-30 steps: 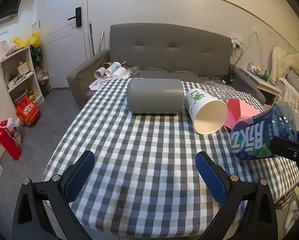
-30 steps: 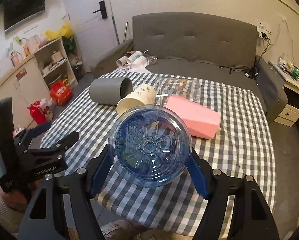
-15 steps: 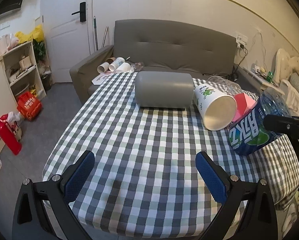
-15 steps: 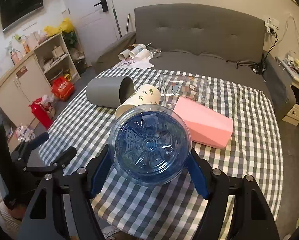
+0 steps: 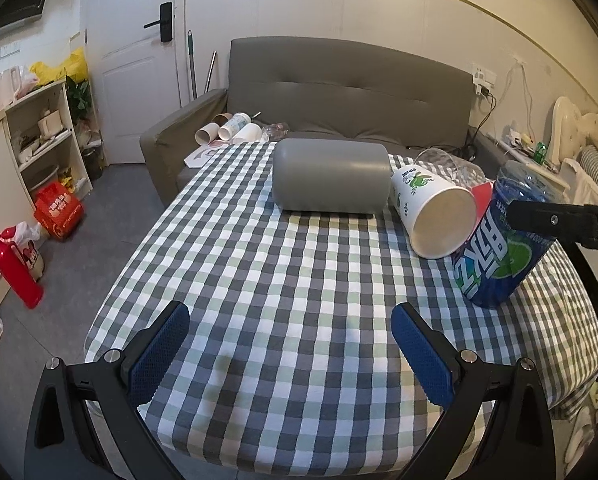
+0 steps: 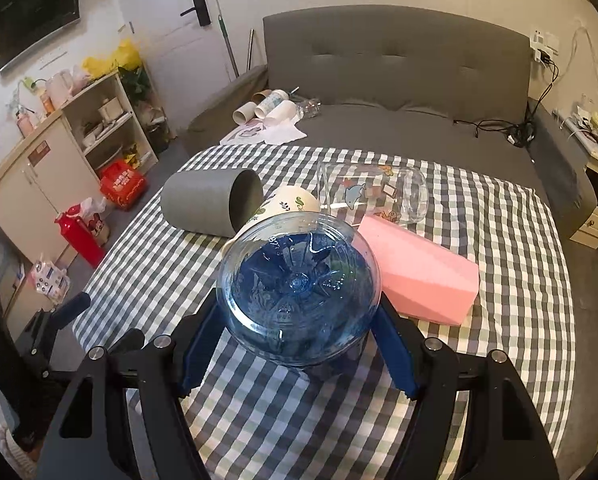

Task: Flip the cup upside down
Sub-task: 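Lower the bottle base-first beside the pink box and open the right gripper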

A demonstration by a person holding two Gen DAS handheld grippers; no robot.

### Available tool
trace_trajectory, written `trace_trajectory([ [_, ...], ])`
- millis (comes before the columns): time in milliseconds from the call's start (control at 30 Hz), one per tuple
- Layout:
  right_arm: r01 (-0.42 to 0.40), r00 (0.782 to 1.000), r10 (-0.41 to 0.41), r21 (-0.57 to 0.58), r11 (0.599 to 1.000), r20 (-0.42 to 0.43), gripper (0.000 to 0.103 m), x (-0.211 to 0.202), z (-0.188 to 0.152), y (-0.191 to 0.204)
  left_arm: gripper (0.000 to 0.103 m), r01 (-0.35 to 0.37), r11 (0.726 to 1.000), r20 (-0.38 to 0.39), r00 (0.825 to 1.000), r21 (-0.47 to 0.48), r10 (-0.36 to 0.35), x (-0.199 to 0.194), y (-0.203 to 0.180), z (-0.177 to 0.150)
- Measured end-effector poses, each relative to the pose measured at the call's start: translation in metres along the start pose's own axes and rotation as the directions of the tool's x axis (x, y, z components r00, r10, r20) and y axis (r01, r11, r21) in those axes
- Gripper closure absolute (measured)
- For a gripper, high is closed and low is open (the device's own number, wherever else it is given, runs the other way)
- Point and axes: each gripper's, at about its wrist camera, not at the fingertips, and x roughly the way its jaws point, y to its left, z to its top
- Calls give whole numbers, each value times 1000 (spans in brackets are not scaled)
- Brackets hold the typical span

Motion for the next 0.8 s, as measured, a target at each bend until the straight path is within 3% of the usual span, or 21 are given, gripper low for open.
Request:
trace_trajectory([
  [67, 21, 1000, -21, -5, 1000, 22, 20, -4, -2, -1, 0, 0, 1000, 4, 1000, 2, 0, -3, -1, 2],
  [233, 6, 996, -7, 14, 1000, 90, 16, -33, -3, -8, 0, 3, 999, 32, 999, 41, -5, -23, -13, 20],
  [467, 41, 979, -47, 35, 999, 197, 15, -101, -6, -30, 0, -9, 995, 183, 983, 100, -9, -79, -50, 60],
  [567, 75, 961, -83, 40, 996, 264, 15, -134, -7, -40, 0, -20, 996, 248, 969, 89, -3, -96, -65, 66],
  [633, 132, 937, -135, 31, 991, 323, 14, -156, -13, -43, 0, -26, 997, 268, 963, 66, 8, -101, -75, 63],
  [700, 187, 906, -180, 19, 982, 382, 7, -171, -23, -45, 0, -20, 999, 278, 961, 32, 10, -103, -82, 55],
  [800, 200, 889, -197, 36, 979, 414, 0, -176, -38, -49, 0, -4, 1000, 281, 960, 31, -5, -100, -93, 44],
])
